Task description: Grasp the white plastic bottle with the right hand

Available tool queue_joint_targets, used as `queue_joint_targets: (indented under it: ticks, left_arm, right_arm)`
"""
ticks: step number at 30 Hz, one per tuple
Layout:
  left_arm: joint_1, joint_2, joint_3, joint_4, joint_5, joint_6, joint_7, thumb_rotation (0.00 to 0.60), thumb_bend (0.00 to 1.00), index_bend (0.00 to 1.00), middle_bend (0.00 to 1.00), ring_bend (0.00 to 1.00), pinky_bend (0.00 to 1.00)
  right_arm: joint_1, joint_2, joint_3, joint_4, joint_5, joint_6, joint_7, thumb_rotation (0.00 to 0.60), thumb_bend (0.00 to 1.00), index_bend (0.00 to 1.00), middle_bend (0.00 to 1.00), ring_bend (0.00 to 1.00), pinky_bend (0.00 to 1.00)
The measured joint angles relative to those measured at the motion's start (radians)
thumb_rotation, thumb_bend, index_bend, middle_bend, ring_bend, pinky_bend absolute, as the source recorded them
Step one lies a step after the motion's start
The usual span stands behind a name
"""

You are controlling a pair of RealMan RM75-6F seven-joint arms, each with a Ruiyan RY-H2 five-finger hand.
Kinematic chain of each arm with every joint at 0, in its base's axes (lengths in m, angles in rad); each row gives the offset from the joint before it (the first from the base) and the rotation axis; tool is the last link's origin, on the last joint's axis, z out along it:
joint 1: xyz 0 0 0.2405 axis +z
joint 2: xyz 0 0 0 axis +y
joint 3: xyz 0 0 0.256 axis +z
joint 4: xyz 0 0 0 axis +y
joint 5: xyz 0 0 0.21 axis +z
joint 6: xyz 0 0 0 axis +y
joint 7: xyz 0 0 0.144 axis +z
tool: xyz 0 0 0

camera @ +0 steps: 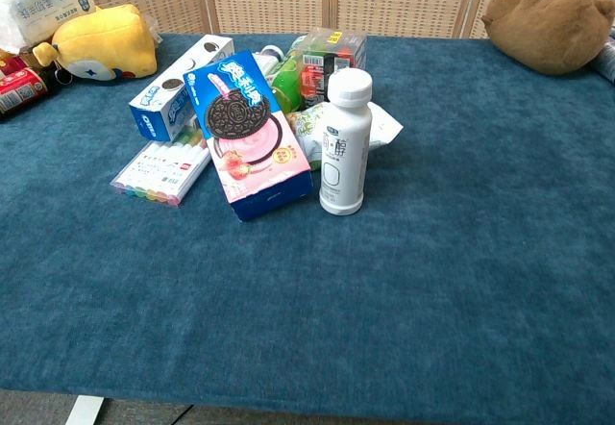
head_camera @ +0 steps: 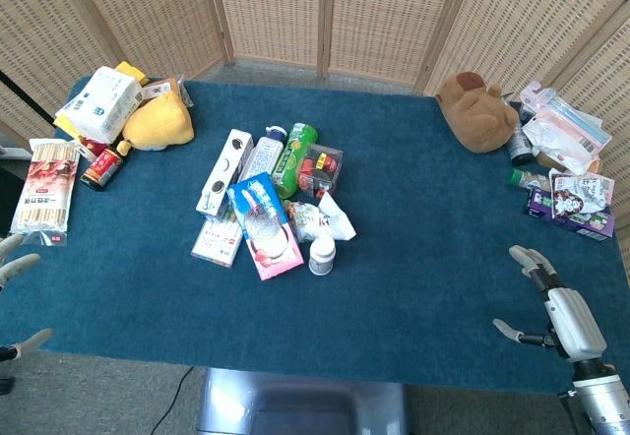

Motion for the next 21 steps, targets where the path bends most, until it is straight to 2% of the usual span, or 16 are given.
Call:
queue_joint_targets:
  ticks: [11,21]
  left_arm:
    - [0.003,0.001,-0.002,0.002,-0.011,0.005,-0.001,0.600,0.00,0.18,0.00,0.00,0.00]
    - [-0.003,-0.003,-0.008,0.007,-0.032,-0.012,0.003,0.600,0.00,0.18,0.00,0.00,0.00]
  right_arm:
    - [0.013,-0.026,-0.008,-0.013,-0.004,-0.027,0.046,0.600,0.19,0.00,0.00,0.00,0.24]
    - [0.110,-0.149,0.012,-0.031,-0.011,-0.143,0.163,0.600,0.19,0.00,0.00,0.00,0.23]
